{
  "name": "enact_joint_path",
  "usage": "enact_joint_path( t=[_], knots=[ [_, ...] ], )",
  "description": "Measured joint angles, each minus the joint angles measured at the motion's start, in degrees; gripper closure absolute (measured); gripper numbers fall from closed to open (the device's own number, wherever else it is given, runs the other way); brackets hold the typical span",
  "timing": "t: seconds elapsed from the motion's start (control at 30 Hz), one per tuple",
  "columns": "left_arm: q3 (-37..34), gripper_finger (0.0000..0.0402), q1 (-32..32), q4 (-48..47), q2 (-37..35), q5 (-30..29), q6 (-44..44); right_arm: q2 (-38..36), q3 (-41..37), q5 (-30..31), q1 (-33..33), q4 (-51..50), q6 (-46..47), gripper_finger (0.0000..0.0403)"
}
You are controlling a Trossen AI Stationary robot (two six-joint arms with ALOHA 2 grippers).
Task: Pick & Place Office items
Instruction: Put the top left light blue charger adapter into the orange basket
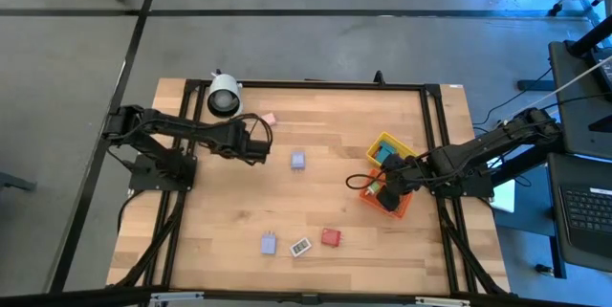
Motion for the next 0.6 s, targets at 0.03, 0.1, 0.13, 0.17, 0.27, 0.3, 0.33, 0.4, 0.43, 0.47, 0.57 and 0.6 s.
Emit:
enact_joint_path(
  t=[0.03,0.1,0.13,0.17,0.27,0.3,0.33,0.4,0.43,0.47,0.57,0.6],
  knots=[
    [-0.52,0.0164,0.27,0.27,0.02,0.38,0.97,0.0,0.0,0.09,-0.01,0.1,0.01,0.0096],
    [-1.59,0.0164,0.87,0.39,0.02,1.65,1.92,0.0,0.0,0.45,0.01,0.49,0.05,0.0096],
    [-2.33,0.0164,1.22,0.54,0.02,2.36,1.88,0.0,0.0,0.46,0.0,0.68,0.05,0.0096],
    [-3.11,0.0164,1.51,0.65,0.02,2.88,1.89,0.0,0.0,0.47,0.01,0.97,0.05,0.0096],
    [-5.44,0.0164,2.51,2.02,0.02,4.92,1.89,0.0,0.0,0.49,0.02,1.92,0.05,0.0096],
    [-6.24,0.0164,2.83,3.13,0.02,5.72,1.88,0.0,0.0,0.49,-0.01,2.16,0.05,0.0096],
    [-7.11,0.0164,3.1,4.91,0.02,6.48,1.91,0.0,0.0,0.49,0.01,2.39,0.05,0.0096],
    [-8.9,0.0164,3.44,9.32,0.02,8.13,2.65,0.0,0.0,0.49,0.01,2.49,0.06,0.0096],
    [-9.69,0.0164,3.56,11.43,0.02,8.71,3.24,0.0,0.0,0.49,-0.01,2.54,0.11,0.0096],
    [-10.42,0.0164,3.7,13.0,0.02,9.06,3.38,0.0,0.0,0.49,-0.01,2.56,0.18,0.0096],
    [-12.56,0.0164,4.29,15.76,0.02,8.95,2.11,0.0,0.0,0.47,0.0,2.57,0.18,0.0096],
    [-12.98,0.0164,4.57,15.67,0.02,8.86,1.5,0.0,0.0,0.48,-0.01,2.58,0.18,0.0096]
  ],
)
